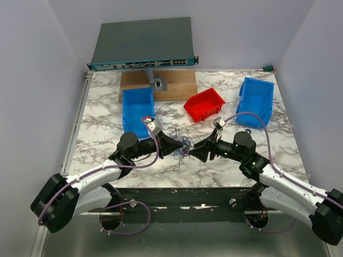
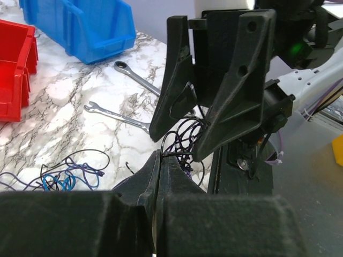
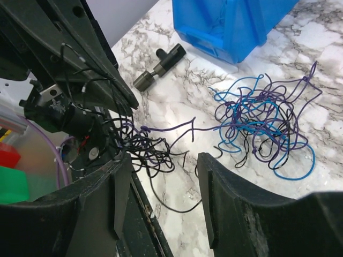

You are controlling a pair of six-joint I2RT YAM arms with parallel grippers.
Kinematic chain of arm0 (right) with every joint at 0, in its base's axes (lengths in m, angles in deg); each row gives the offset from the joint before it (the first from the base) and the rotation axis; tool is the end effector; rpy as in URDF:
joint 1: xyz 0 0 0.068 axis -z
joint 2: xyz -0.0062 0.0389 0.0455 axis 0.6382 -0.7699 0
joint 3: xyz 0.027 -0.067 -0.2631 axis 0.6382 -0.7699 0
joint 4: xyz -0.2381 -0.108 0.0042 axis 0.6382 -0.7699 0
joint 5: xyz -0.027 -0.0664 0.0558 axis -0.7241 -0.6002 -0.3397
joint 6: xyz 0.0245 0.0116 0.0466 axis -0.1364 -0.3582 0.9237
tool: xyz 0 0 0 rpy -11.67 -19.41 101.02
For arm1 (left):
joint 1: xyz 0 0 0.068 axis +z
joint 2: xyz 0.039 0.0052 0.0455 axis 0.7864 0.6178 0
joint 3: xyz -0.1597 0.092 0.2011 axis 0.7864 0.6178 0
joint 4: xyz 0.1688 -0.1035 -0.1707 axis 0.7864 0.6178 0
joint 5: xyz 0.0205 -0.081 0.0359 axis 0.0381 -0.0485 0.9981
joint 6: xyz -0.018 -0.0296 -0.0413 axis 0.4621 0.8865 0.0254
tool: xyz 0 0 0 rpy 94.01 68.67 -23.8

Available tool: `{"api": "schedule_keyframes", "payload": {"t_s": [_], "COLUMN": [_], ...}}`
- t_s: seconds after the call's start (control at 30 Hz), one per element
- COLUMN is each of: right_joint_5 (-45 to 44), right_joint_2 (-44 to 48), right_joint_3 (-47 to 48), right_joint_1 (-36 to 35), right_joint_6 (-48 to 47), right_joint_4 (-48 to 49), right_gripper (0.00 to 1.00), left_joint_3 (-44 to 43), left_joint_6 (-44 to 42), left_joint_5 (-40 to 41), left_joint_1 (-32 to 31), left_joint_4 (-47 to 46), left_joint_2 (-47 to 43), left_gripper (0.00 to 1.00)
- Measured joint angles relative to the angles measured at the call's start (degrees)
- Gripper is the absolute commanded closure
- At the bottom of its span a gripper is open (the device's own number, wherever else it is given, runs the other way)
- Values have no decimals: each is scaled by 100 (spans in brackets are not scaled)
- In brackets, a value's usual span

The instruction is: Untangle the cables

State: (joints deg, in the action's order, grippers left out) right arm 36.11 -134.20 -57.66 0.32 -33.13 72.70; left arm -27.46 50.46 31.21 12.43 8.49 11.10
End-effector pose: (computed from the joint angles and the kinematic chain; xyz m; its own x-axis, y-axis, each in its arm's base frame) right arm 0.1431 0.1369 0.2395 -0.4841 0.0849 -0.8709 -0.7675 0.4368 0.4692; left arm 0.1573 -0.1554 0.2401 -0.3674 -0.1654 -0.9153 0.8881 0.2299 -0.3980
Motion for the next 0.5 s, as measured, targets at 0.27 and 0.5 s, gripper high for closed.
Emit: {"api": "schedule_keyframes", "payload": {"t_s": [0.27,0.5], "right_joint_5": [146,271], "right_joint_2": [-247,-254], "right_joint_3": [0,-9], "right_joint_1": [0,0], "right_joint_6": [7,44], "right_joint_4": [197,372], "right_gripper": [44,71], "left_joint_3": [9,7], "left_joint_6": [7,7], "left_joint_5": [-151,-184], "left_joint_1": [0,-2], "left_joint_4": [-144,-138], "left_joint_2": [37,157], "left_gripper": [100,100]}}
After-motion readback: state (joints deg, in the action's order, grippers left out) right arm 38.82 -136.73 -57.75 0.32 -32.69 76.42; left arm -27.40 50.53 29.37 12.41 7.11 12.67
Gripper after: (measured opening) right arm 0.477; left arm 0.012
